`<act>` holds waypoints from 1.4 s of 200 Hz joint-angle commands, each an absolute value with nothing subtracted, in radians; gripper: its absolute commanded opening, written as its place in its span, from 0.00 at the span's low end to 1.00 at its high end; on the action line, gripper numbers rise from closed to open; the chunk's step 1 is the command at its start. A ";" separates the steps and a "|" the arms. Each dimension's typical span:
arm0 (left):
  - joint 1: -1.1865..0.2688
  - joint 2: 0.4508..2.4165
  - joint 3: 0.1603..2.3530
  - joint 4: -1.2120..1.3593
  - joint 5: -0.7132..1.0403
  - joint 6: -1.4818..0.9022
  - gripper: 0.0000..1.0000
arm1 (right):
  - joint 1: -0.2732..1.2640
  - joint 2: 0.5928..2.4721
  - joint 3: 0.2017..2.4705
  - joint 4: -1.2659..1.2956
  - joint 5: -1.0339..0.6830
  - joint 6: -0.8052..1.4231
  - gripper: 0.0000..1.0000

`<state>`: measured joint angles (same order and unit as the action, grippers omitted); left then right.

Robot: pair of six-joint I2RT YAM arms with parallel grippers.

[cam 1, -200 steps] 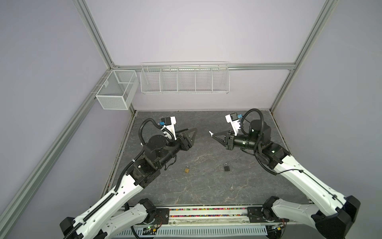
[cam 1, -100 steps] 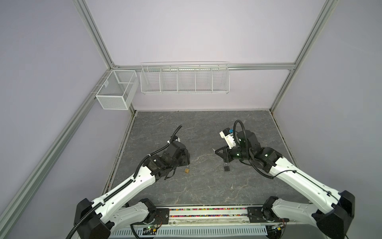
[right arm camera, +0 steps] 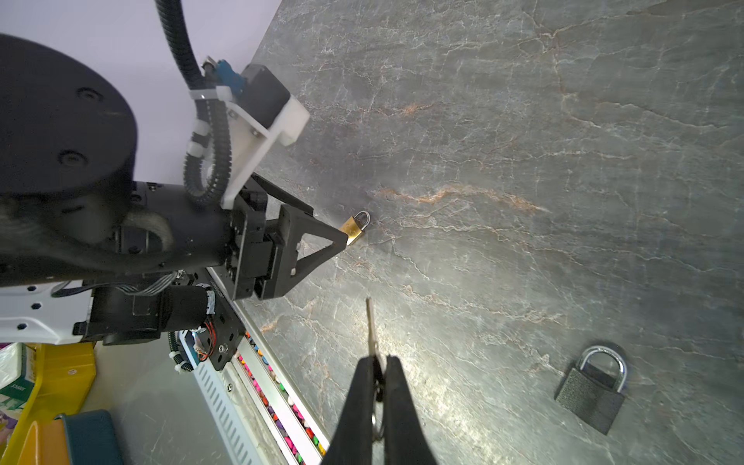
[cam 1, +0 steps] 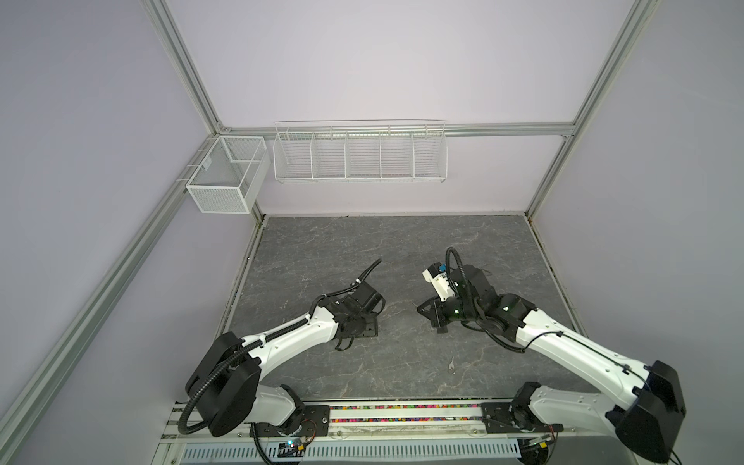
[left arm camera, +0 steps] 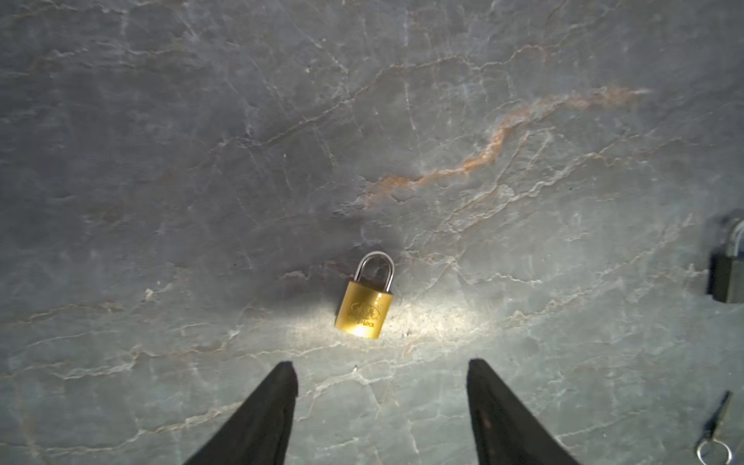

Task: Unlock with the key
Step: 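Grasp the brass padlock with the left gripper while the right holds the key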

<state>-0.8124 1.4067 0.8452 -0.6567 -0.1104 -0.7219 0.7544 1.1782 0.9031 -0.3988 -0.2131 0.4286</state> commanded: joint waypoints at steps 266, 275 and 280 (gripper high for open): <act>-0.827 1.720 0.976 -0.695 -0.123 -0.835 0.36 | 0.759 1.138 0.853 -0.386 -0.197 0.430 0.06; -0.827 1.713 0.973 -0.696 -0.122 -0.841 0.35 | 0.759 1.134 0.852 -0.388 -0.194 0.430 0.06; -0.828 1.709 0.971 -0.696 -0.121 -0.845 0.36 | 0.759 1.131 0.850 -0.389 -0.193 0.428 0.07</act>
